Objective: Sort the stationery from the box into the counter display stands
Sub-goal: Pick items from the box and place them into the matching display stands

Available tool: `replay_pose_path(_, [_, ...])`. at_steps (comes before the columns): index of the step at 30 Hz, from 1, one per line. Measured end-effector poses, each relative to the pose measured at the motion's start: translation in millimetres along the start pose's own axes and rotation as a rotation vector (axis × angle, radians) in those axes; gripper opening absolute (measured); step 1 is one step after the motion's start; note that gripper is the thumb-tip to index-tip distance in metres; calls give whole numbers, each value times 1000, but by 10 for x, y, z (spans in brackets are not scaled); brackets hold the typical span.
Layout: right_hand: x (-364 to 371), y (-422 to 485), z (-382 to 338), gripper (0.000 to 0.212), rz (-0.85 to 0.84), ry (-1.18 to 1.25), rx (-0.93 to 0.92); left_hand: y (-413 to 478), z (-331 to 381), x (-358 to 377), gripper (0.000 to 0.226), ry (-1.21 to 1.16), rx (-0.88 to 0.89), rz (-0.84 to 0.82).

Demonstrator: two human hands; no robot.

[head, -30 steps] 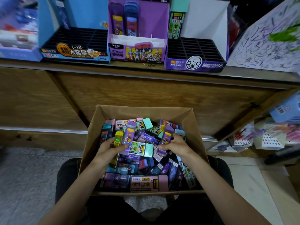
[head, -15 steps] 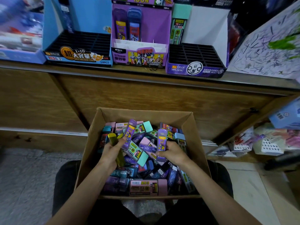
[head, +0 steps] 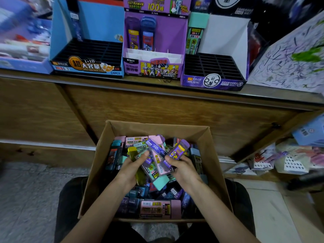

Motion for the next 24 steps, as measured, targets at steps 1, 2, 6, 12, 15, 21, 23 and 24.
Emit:
replay_pose_path(1, [42,-11,24,9,-5,34,-1,-4,-11,55,26,-30,-17,-46])
replay_pose_path(2, [78,-22,37,9,-11,59,-8,-7,-24,96,28,-55,-33,-83])
replay_pose_path(6, [95,-59,56,22,14,114,14,-34,-53,133,33,-37,-87,-179])
replay_pose_path(12, [157,-81,84,33,-15,132,96,-111,-51,181,43,140,-119,-296])
replay_pose_path(15, [212,-92,101,27,-48,154,92,-146,-40,216,49,204,-129,-316])
replay_pose_path(21, [244,-90,48,35,-52,180,-30,-148,72,307,50,15,-74,-234])
replay_pose_path(23, [267,-113,21,35,-74,69,-43,-155,116,333,55,6,-60,-198])
replay_pose_path(24, [271,-123,8,33,-83,4,-51,-157,133,330,59,1,-56,-168])
Point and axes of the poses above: each hand's wrist, its own y-axis towards the middle knuckle, its own x-axis out of the palm, z = x × y, the point moved 10 cm from there along y, towards the middle knuckle, and after that the axes turned 14 degrees about y, right-handed, at the moved point
